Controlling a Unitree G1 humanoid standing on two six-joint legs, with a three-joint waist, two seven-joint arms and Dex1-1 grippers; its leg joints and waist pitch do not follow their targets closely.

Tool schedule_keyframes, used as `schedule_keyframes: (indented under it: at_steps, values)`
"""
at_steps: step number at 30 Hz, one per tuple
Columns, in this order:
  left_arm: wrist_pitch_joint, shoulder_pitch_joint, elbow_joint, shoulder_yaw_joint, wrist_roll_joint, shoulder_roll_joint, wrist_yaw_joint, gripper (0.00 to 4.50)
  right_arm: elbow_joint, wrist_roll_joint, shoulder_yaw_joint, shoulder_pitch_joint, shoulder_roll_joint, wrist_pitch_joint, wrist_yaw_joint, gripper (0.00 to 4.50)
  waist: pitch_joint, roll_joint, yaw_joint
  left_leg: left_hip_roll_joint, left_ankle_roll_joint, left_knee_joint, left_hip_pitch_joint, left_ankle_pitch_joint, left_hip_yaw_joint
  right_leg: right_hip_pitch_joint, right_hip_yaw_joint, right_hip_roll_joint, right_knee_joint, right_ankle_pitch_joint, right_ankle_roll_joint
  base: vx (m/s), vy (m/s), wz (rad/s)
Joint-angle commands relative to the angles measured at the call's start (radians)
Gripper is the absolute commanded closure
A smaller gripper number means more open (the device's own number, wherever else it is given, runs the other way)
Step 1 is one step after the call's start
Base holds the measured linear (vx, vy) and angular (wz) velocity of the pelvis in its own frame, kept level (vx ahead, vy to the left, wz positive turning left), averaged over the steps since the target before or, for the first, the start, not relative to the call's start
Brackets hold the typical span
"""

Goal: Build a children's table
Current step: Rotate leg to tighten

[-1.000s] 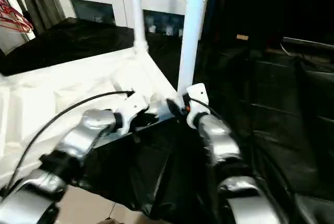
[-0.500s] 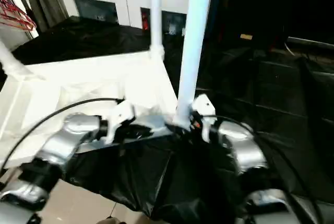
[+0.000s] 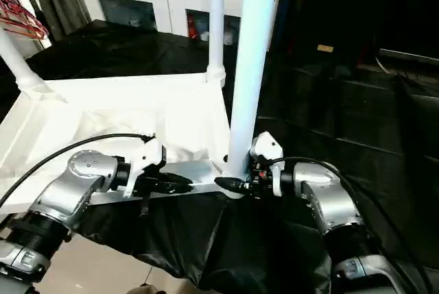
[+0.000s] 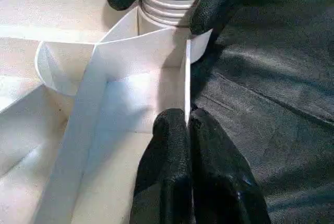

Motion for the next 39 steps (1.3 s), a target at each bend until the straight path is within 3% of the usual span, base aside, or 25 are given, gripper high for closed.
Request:
schedule_keyframes:
  at_steps: [1,7,8,9,10,11,13,16,18,20,23,27,32,37,39]
  values:
    - [-0.008,-0.005,-0.047,-0.001,-0.053,-0.017,-0.020,4.50,-0.008,-0.005,0.024,0.012,0.004,0.022,0.020,1.74,-0.070,-0.017,0.002,0.036,0.071,-0.068,0.005,-0.178,-0.005,0.055,0.046,-0.078,-0.083,-0.332,-0.181,0.000,0.000,0.00]
    - [-0.019,-0.047,0.030,0.005,0.031,-0.080,0.164,4.50,0.071,-0.079,-0.011,-0.001,0.104,0.001,-0.275,1.78,-0.066,-0.022,-0.006,0.033,0.042,-0.073,0.007,-0.200,-0.008,0.052,0.046,-0.079,-0.091,-0.396,-0.158,0.000,0.000,0.00]
    - [-0.019,-0.049,0.035,0.005,0.034,-0.083,0.172,4.50,0.075,-0.082,-0.012,-0.003,0.108,0.001,-0.285,1.78,-0.063,-0.020,-0.011,0.031,0.033,-0.073,0.009,-0.219,-0.008,0.051,0.045,-0.080,-0.097,-0.435,-0.147,0.000,0.000,0.00]
    - [-0.001,-0.098,0.104,0.016,0.068,-0.147,0.304,4.50,0.153,-0.122,-0.026,-0.035,0.173,-0.009,-0.466,1.78,-0.062,-0.019,-0.014,0.031,0.021,-0.075,0.014,-0.236,-0.010,0.046,0.043,-0.080,-0.102,-0.477,-0.133,0.000,0.000,0.00]
    - [-0.001,-0.098,0.104,0.016,0.068,-0.147,0.304,4.50,0.153,-0.122,-0.026,-0.035,0.173,-0.009,-0.466,1.78,-0.060,-0.020,-0.017,0.028,0.015,-0.074,0.018,-0.251,-0.008,0.041,0.042,-0.079,-0.107,-0.501,-0.129,0.000,0.000,0.00]
    - [0.003,-0.124,0.135,0.015,0.091,-0.177,0.373,4.50,0.185,-0.124,-0.038,-0.055,0.209,-0.010,-0.537,1.78,-0.061,-0.024,-0.017,0.025,0.013,-0.073,0.019,-0.266,-0.011,0.048,0.040,-0.084,-0.111,-0.540,-0.113,0.000,0.000,0.00]
    - [0.008,-0.148,0.166,0.016,0.110,-0.207,0.440,4.50,0.221,-0.139,-0.050,-0.080,0.246,-0.018,-0.636,1.79,-0.058,-0.021,-0.017,0.026,0.013,-0.075,0.022,-0.282,-0.013,0.043,0.039,-0.085,-0.119,-0.578,-0.089,0.000,0.000,0.00]
    - [0.012,-0.175,0.204,0.017,0.124,-0.243,0.510,4.50,0.268,-0.154,-0.061,-0.112,0.298,-0.032,-0.736,1.79,-0.061,-0.019,-0.017,0.025,0.010,-0.077,0.022,-0.289,-0.015,0.044,0.039,-0.084,-0.119,-0.570,-0.088,0.000,0.000,0.00]
    - [0.007,-0.186,0.220,0.016,0.131,-0.259,0.534,4.50,0.281,-0.157,-0.054,-0.120,0.323,-0.039,-0.743,1.79,-0.062,-0.017,-0.016,0.028,0.013,-0.079,0.024,-0.295,-0.014,0.043,0.041,-0.082,-0.116,-0.526,-0.101,0.000,0.000,0.00]
    - [0.000,-0.194,0.236,0.017,0.136,-0.270,0.547,4.50,0.298,-0.163,-0.051,-0.128,0.342,-0.054,-0.749,1.24,-0.065,-0.017,-0.014,0.031,0.018,-0.080,0.019,-0.280,-0.014,0.047,0.044,-0.083,-0.108,-0.466,-0.120,0.000,0.000,0.00]
    - [-0.017,-0.204,0.260,0.020,0.143,-0.282,0.562,4.50,0.324,-0.142,-0.061,-0.137,0.375,-0.061,-0.746,1.04,-0.066,-0.016,-0.013,0.032,0.021,-0.081,0.017,-0.276,-0.013,0.050,0.046,-0.085,-0.103,-0.426,-0.138,0.000,0.000,0.00]
    - [-0.047,-0.194,0.257,0.018,0.137,-0.272,0.538,4.50,0.327,-0.157,-0.050,-0.141,0.372,-0.089,-0.747,0.62,-0.063,-0.017,-0.014,0.032,0.021,-0.082,0.018,-0.292,-0.012,0.050,0.046,-0.086,-0.105,-0.439,-0.141,0.000,0.000,0.00]
    - [-0.081,-0.166,0.226,0.011,0.114,-0.249,0.458,4.50,0.312,-0.154,-0.049,-0.139,0.340,-0.117,-0.693,0.58,-0.063,-0.017,-0.015,0.032,0.023,-0.084,0.017,-0.296,-0.014,0.050,0.046,-0.088,-0.110,-0.477,-0.126,0.000,0.000,0.00]
    - [-0.106,-0.116,0.169,-0.005,0.090,-0.195,0.338,4.50,0.263,-0.123,-0.063,-0.126,0.255,-0.138,-0.534,0.58,-0.066,-0.020,-0.015,0.035,0.046,-0.083,0.009,-0.246,-0.012,0.058,0.049,-0.086,-0.096,-0.380,-0.156,0.000,0.000,0.00]
    - [-0.114,-0.097,0.148,-0.012,0.083,-0.168,0.294,4.50,0.228,-0.113,-0.051,-0.110,0.209,-0.137,-0.449,0.58,-0.069,-0.017,-0.011,0.035,0.053,-0.079,0.013,-0.225,-0.009,0.058,0.050,-0.086,-0.095,-0.346,-0.170,0.000,0.000,0.00]
